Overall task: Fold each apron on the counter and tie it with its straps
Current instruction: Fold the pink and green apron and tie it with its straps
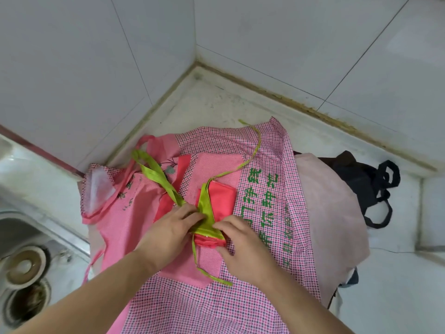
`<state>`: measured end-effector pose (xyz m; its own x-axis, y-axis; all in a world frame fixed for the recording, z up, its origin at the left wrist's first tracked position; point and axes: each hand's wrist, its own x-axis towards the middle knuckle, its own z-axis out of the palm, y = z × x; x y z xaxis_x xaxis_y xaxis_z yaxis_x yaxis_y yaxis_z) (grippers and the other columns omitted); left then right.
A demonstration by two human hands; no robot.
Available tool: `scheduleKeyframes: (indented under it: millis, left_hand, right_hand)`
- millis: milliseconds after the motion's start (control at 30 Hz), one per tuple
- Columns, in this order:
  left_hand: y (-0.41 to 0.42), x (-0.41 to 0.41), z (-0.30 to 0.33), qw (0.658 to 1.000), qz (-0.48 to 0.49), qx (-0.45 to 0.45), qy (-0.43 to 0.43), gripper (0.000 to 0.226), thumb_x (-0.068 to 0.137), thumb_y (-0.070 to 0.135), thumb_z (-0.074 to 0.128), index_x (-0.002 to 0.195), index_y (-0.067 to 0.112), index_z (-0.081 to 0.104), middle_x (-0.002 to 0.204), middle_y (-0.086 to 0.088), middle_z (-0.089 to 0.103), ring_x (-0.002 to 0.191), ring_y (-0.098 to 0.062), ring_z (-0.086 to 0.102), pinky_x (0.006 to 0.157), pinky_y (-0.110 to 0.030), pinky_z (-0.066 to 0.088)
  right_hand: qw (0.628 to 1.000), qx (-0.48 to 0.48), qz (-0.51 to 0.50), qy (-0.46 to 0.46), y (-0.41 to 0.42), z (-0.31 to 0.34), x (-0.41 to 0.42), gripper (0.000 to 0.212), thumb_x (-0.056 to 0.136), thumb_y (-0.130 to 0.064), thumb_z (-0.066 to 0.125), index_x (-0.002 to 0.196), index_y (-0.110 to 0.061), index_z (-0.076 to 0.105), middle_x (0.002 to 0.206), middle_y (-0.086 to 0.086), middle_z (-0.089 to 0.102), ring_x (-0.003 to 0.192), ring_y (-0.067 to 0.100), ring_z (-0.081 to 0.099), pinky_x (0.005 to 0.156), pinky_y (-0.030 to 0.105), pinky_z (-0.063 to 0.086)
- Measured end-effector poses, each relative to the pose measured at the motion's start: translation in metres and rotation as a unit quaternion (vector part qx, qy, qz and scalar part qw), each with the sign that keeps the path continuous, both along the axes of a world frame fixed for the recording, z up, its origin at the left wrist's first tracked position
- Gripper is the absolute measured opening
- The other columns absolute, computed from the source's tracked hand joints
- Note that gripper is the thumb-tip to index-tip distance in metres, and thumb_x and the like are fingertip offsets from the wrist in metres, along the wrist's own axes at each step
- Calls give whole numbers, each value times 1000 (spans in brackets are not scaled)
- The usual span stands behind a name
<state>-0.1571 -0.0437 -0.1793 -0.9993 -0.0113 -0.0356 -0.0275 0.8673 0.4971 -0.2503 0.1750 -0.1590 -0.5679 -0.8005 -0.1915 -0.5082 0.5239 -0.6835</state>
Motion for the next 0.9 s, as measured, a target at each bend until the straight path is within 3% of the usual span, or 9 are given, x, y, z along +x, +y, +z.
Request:
scheduleKeyframes:
  millis: [100, 200, 333, 433, 533, 667, 767, 833, 900]
  left_hand:
    - [0, 1, -1, 1000, -4, 11, 2, 52, 85, 6, 77, 132, 25, 66, 124, 8, 59, 110, -18, 64, 96, -35, 58]
    - [-3, 0, -2, 999, 10, 30, -3, 48, 88, 6, 74, 132, 25, 67, 125, 10, 59, 114, -14, 62, 99, -30, 54]
    - [-4, -1, -1, 998, 11, 63, -23, 49, 87, 9, 71, 133, 28, 65, 131, 16, 53, 121, -8, 55, 106, -25, 48]
    - [-3, -4, 3, 997, 4, 69, -46, 50, 83, 24, 73, 131, 33, 63, 137, 19, 47, 125, -7, 51, 109, -24, 44]
    - [1, -12, 5, 995, 48, 82, -38, 37, 82, 17, 78, 115, 31, 70, 120, 22, 56, 110, -5, 58, 97, -28, 53]
    - [2, -24, 3, 989, 90, 102, -52, 33, 81, 1, 68, 101, 27, 72, 98, 20, 58, 92, -6, 62, 81, -32, 56]
    - [2, -31, 3, 985, 117, 116, -58, 18, 88, 11, 74, 89, 27, 67, 88, 19, 57, 80, -4, 60, 71, -25, 49]
    - [2, -36, 2, 978, 150, 126, -68, 16, 92, 22, 76, 83, 25, 63, 84, 15, 58, 76, -4, 58, 66, -21, 44]
    - [2, -42, 1, 970, 186, 129, -87, 19, 95, 31, 73, 83, 24, 60, 83, 10, 62, 75, -7, 59, 67, -28, 48]
  right_hand:
    - [1000, 12, 27, 10, 2, -6, 0, 62, 94, -12, 71, 150, -28, 50, 148, -20, 35, 143, 1, 29, 121, 22, 29]
    - [998, 22, 35, 37, 0, -11, -3, 66, 93, -5, 67, 151, -31, 50, 152, -21, 34, 144, 3, 26, 118, 18, 28]
    - [999, -14, -1, 49, -3, -14, -10, 47, 96, -6, 60, 140, -22, 64, 135, -15, 60, 131, 5, 44, 116, 22, 38]
    - [997, -29, -64, 13, -8, -14, -15, 31, 98, -21, 62, 125, -32, 72, 118, -21, 68, 115, 4, 54, 104, 29, 47]
    - [993, -36, -100, -53, -12, -12, -19, 21, 91, -34, 73, 111, -35, 75, 102, -20, 70, 102, 4, 59, 95, 32, 49]
    - [996, -2, -61, -66, -15, -9, -25, 29, 85, -33, 82, 112, -34, 71, 105, -20, 63, 104, 3, 54, 97, 27, 45]
    - [988, 8, -129, -89, -28, -6, -33, 15, 91, -33, 76, 105, -30, 70, 92, -14, 68, 86, 5, 61, 82, 37, 53]
    - [978, 29, -176, -106, -41, -4, -40, 23, 92, -39, 71, 114, -31, 67, 90, -12, 72, 83, 9, 67, 79, 40, 56]
    - [975, 66, -194, -86, -52, -5, -46, 36, 90, -50, 64, 120, -31, 62, 93, -10, 73, 87, 17, 70, 82, 42, 58]
